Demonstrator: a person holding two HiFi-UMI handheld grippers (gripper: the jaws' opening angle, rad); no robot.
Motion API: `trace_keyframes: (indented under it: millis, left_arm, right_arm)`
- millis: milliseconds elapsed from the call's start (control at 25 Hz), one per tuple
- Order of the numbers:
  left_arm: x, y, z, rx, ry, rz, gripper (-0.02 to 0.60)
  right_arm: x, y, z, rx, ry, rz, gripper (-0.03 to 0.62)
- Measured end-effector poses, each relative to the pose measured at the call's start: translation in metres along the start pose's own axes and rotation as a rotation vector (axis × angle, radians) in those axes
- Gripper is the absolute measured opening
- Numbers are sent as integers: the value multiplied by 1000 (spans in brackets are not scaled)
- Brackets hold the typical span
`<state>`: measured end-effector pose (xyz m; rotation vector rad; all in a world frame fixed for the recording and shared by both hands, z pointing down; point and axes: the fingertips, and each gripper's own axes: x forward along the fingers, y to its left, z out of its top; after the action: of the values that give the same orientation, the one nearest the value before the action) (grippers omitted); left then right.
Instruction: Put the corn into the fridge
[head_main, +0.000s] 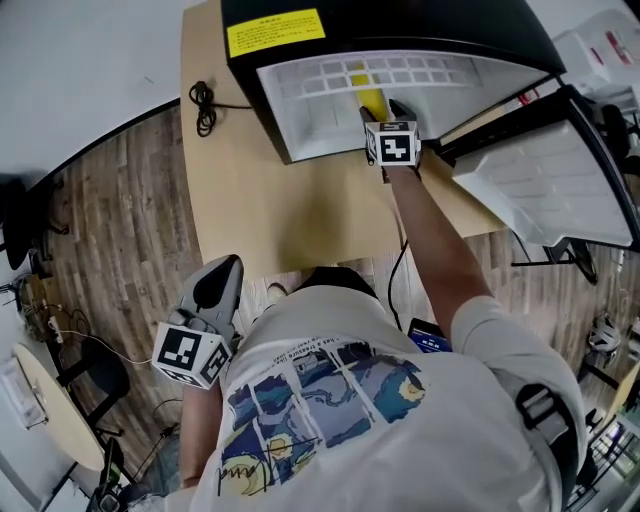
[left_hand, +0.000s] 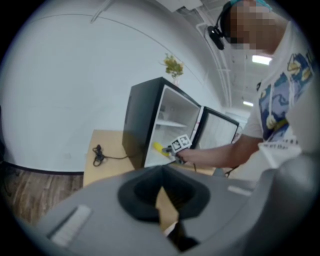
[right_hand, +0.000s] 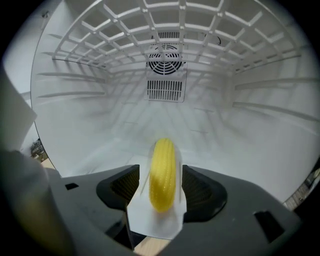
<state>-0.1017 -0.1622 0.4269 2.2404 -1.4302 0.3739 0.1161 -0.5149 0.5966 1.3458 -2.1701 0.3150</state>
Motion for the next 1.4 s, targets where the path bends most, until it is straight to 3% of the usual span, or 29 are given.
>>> trace_keyframes:
  millis: [520, 1040, 1400]
  left_arm:
    - [-40, 5, -14, 24, -51, -99, 11]
    - [-94, 16, -43, 41, -72, -155, 11]
    - [-127, 26, -68, 50, -65, -196, 11]
  right_arm:
    - [-83, 28, -20, 6, -6, -42, 250]
    - [-164, 95, -48, 40, -6, -38, 244]
    - [-227, 159, -75, 81, 15, 9, 192]
